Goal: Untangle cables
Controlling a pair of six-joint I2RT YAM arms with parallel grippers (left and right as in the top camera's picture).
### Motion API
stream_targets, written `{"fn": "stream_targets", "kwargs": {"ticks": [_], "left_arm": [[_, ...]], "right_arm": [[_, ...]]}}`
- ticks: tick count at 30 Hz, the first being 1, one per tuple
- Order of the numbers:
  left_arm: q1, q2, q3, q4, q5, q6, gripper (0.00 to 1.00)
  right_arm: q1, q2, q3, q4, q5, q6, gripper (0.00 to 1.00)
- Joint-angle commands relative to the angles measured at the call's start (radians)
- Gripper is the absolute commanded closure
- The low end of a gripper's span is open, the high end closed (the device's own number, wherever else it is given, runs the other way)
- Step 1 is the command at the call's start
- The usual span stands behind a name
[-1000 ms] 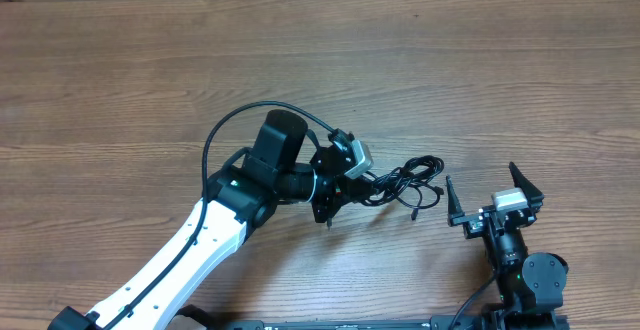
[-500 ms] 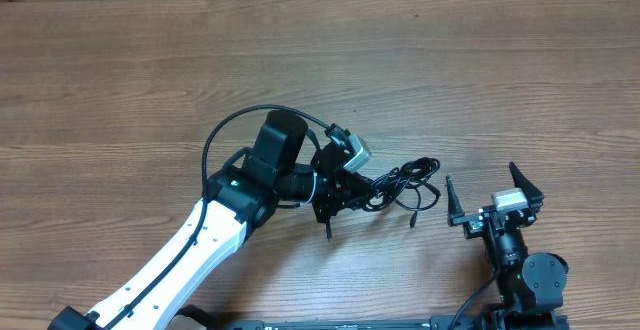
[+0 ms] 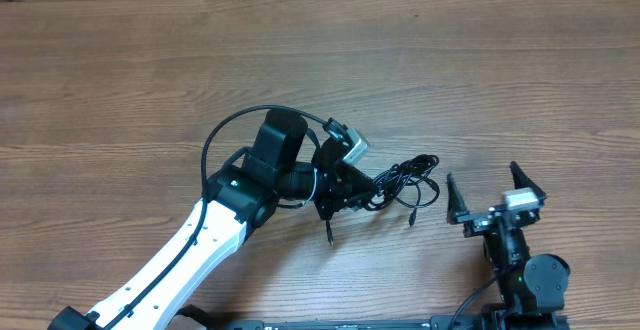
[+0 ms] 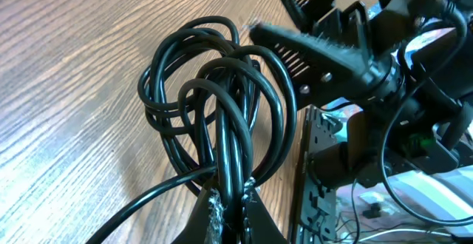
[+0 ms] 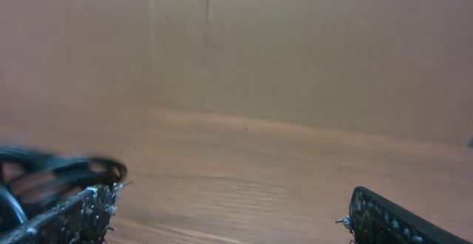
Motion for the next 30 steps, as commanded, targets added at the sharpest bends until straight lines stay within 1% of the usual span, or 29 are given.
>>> {"fn": "stream_targets", "kwargs": {"ticks": [1,3,5,6,7,9,10,11,13,14,17,18,20,21,24,27,30], "left_arm": [[0.000,-0.026,0.030,0.008,0.046,-0.041,0.96],[0.000,-0.026,0.030,0.010,0.046,-0.060,0.96],[0.000,-0.026,0.030,0.009,0.059,-0.063,0.96],[0.000,-0.026,0.030,0.009,0.066,-0.063,0.96],[0.000,-0.026,0.030,0.009,0.080,-0.063,0.96],[0.000,-0.026,0.030,0.010,0.097,-0.072,0.96],[0.000,-0.026,0.030,0.013,0.098,-0.079,0.96],[-0.001,-0.026,0.030,0.014,0.098,-0.079,0.96],[-0.002,-0.026,0.030,0.036,0.108,-0.079,0.96],[-0.002,-0.026,0.030,0.048,0.114,-0.079,0.96],[-0.002,-0.026,0.030,0.124,0.121,-0.122,0.96],[-0.002,-0.026,0.030,0.142,0.121,-0.139,0.96],[-0.002,-0.026,0.030,0.171,0.149,-0.152,0.96],[-0.002,-0.026,0.030,0.188,0.178,-0.153,0.96],[-0.002,-0.026,0.030,0.209,0.224,-0.152,0.96],[-0.002,-0.026,0.030,0.207,0.227,-0.152,0.96],[-0.002,-0.026,0.030,0.208,0.273,-0.134,0.96]], "right_arm": [[0.003,-0.007,0.041,-0.005,0.010,0.265,0.00],[0.003,-0.007,0.100,-0.056,0.006,0.356,0.00],[0.003,-0.007,0.176,-0.139,0.005,0.404,0.00],[0.003,-0.007,0.206,-0.172,0.005,0.413,0.00],[0.003,-0.006,0.296,-0.269,-0.002,0.412,0.00],[0.003,0.006,0.398,-0.389,-0.011,0.412,0.00],[0.003,0.025,0.475,-0.487,-0.024,0.412,0.00],[0.003,0.037,0.509,-0.530,-0.032,0.412,0.00],[0.003,0.090,0.623,-0.672,-0.063,0.412,0.00],[0.003,0.103,0.647,-0.700,-0.071,0.412,0.00],[0.003,0.227,0.817,-0.885,-0.196,0.412,0.00],[0.003,0.247,0.838,-0.906,-0.222,0.412,0.00],[0.003,0.319,0.902,-0.953,-0.340,0.412,0.00],[0.003,0.354,0.925,-0.955,-0.431,0.412,0.00],[0.003,0.387,0.929,-0.945,-0.528,0.412,0.00],[0.003,0.389,0.929,-0.946,-0.528,0.412,0.00],[0.003,0.389,0.929,-0.945,-0.526,0.412,0.00]]}}
